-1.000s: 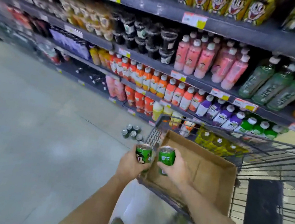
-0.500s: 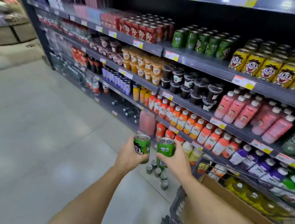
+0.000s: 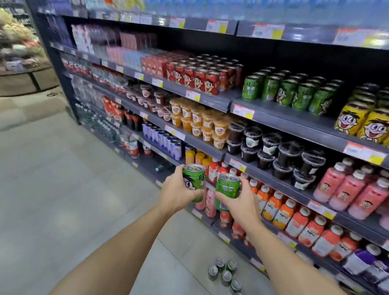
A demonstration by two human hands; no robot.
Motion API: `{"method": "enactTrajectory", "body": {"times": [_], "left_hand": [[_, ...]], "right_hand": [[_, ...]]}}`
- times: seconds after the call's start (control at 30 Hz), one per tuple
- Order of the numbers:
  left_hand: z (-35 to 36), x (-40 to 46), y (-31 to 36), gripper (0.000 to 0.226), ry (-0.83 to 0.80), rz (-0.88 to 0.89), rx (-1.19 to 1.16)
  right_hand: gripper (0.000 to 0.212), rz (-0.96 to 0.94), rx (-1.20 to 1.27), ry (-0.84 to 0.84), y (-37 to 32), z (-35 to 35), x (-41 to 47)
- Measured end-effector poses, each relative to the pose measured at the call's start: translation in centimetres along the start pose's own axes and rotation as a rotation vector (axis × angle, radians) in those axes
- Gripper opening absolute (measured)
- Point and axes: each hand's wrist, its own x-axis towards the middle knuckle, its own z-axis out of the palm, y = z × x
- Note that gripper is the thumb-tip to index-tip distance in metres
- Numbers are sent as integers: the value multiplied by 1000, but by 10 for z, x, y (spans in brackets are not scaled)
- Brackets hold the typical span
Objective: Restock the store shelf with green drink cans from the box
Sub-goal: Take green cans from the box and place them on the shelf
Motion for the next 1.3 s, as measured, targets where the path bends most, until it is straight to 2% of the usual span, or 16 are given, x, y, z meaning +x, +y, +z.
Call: {"method": "enactTrajectory", "body": {"times": [0.17, 0.33, 0.5, 0.67, 0.87, 1.07, 1.17, 1.3], "left_hand": [[-5, 71, 8, 71, -25, 43, 19], [2, 133, 18, 66, -64, 116, 27], [20, 199, 30, 82, -140, 212, 40], [37, 261, 46, 71, -200, 325, 14], [47, 329, 80, 78, -318, 477, -7], [54, 375, 116, 82, -402, 571, -129], [64, 388, 127, 95, -419, 588, -106], [77, 396, 141, 93, -456, 595, -112]], "right_hand": [[89, -18, -56, 26, -18, 9, 69], [78, -26, -89, 69, -38, 7, 117], [82, 14, -94, 188, -48, 1, 167], [88, 54, -103, 307, -62, -12, 212], [89, 153, -92, 496, -81, -29, 251], [88, 220, -114, 646, -97, -51, 277], [95, 248, -127, 687, -101, -57, 285], [91, 223, -140, 726, -106, -68, 296]]}}
